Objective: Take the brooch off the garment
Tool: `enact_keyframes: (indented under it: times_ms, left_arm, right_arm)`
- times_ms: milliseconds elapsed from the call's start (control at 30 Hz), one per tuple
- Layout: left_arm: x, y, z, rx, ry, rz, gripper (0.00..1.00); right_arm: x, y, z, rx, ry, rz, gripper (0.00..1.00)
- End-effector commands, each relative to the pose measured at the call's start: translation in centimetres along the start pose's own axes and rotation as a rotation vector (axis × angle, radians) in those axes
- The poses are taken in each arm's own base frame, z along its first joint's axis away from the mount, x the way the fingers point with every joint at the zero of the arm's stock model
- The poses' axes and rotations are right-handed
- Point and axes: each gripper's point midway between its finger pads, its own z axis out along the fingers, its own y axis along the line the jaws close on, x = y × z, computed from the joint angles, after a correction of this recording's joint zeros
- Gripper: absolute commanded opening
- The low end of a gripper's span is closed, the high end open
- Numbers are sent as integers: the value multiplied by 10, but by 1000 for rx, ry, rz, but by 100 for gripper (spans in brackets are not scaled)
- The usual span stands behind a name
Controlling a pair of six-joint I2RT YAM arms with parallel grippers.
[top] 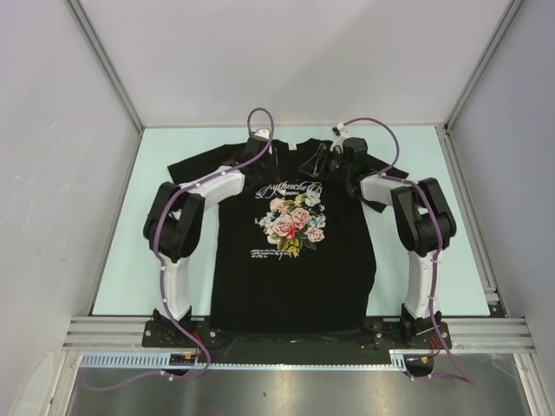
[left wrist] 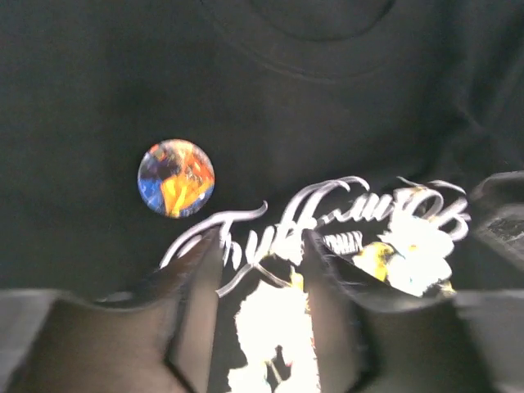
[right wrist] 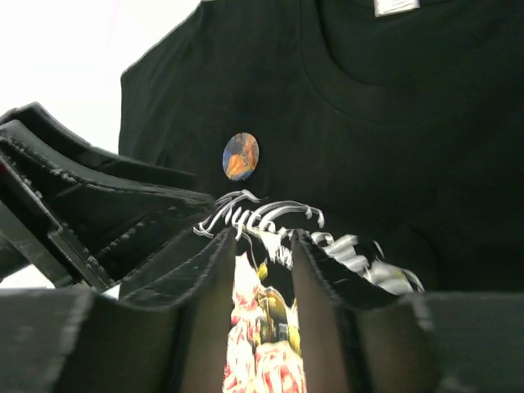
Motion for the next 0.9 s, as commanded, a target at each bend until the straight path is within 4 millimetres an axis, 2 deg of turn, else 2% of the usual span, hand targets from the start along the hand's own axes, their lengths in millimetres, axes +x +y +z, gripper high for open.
enact_keyframes:
  times_ms: [0,33,67,100,133,267,400,433,500,633,800,867]
  left_arm:
    - [-53,1,12,20,-102,-43,41]
    - [-47,7,19,13,-80,-72,37]
    - [-42,13,23,4,-59,-88,30]
    - [-42,26,26,-15,-51,-114,29]
    - [-35,33,33,-28,-32,-141,27]
    - [-25,53,47,-31,10,-183,26]
    - [-18,52,54,1,39,-201,23]
    - [-15,52,57,3,51,-210,23]
    - [-10,51,64,13,73,-220,20]
    - [-2,57,70,-10,103,-241,15]
    - [7,64,73,-43,137,-243,13]
    - [12,66,73,-46,151,-243,10]
  right_arm:
    - [16,29,41,-102,42,-23,35]
    - [18,32,47,-108,46,-21,33]
    - [28,25,57,-94,64,-8,32]
    - [26,36,66,-109,63,-17,32]
    - [28,38,71,-109,68,-14,31]
    - [33,28,89,-34,65,8,32]
    - [45,19,101,-17,99,60,32]
    - [44,24,103,-38,105,68,32]
    - [46,22,106,-40,109,81,31]
    - [50,17,111,-33,117,101,32]
    - [53,16,115,-50,129,131,33]
    - [60,15,118,-67,149,164,34]
